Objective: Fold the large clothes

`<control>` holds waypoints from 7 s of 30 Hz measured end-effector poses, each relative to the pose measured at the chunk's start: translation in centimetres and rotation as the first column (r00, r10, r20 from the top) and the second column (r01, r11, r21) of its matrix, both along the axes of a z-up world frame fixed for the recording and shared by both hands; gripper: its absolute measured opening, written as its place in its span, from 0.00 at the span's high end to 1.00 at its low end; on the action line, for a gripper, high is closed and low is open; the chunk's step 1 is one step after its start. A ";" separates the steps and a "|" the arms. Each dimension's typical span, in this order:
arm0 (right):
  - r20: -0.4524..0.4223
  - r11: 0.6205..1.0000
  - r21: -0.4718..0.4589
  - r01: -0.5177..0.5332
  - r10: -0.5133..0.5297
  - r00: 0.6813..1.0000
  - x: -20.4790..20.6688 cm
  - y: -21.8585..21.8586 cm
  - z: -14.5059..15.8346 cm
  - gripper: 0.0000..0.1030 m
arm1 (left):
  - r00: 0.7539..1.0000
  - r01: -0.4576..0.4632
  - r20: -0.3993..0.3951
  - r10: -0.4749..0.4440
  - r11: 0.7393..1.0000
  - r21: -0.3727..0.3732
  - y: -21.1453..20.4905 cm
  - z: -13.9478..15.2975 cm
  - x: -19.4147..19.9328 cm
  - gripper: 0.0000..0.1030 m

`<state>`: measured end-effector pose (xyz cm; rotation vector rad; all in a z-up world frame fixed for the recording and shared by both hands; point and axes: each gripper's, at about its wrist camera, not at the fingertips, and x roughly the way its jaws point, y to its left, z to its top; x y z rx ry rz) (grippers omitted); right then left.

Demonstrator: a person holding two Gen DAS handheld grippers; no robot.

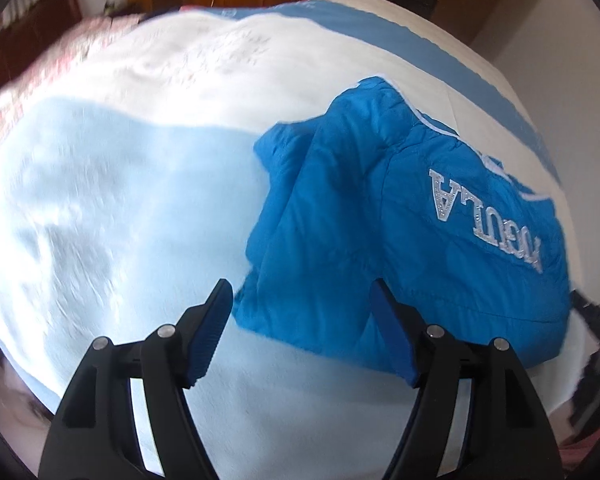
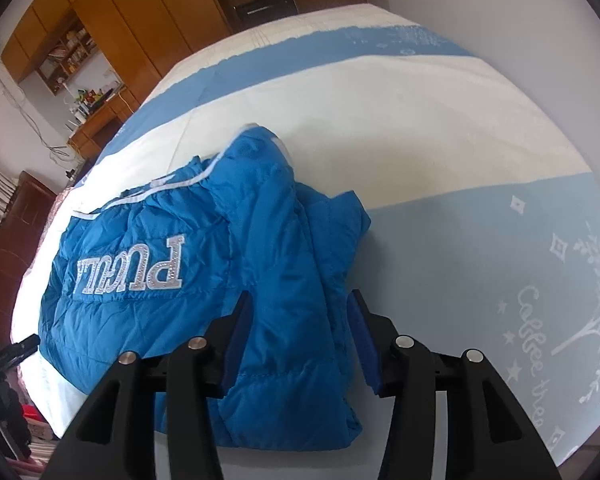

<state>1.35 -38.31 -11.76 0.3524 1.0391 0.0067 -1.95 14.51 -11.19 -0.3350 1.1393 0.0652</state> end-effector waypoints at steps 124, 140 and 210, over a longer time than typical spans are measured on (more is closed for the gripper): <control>-0.052 0.998 0.003 -0.065 0.065 0.997 2.6 -0.4 4.8 0.42 | 0.802 0.590 0.163 -0.574 0.720 -0.366 -27.0 1.4 12.1 0.53; -0.142 0.954 0.147 -0.263 0.283 0.949 8.4 6.0 5.1 0.14 | 0.963 0.268 0.030 -0.267 0.959 -0.091 -15.2 3.4 15.1 0.53; -0.105 0.909 0.408 -0.090 0.145 0.984 5.5 -5.6 -5.0 0.69 | 0.848 0.529 0.000 -0.530 0.845 -0.076 -27.8 0.6 13.8 0.47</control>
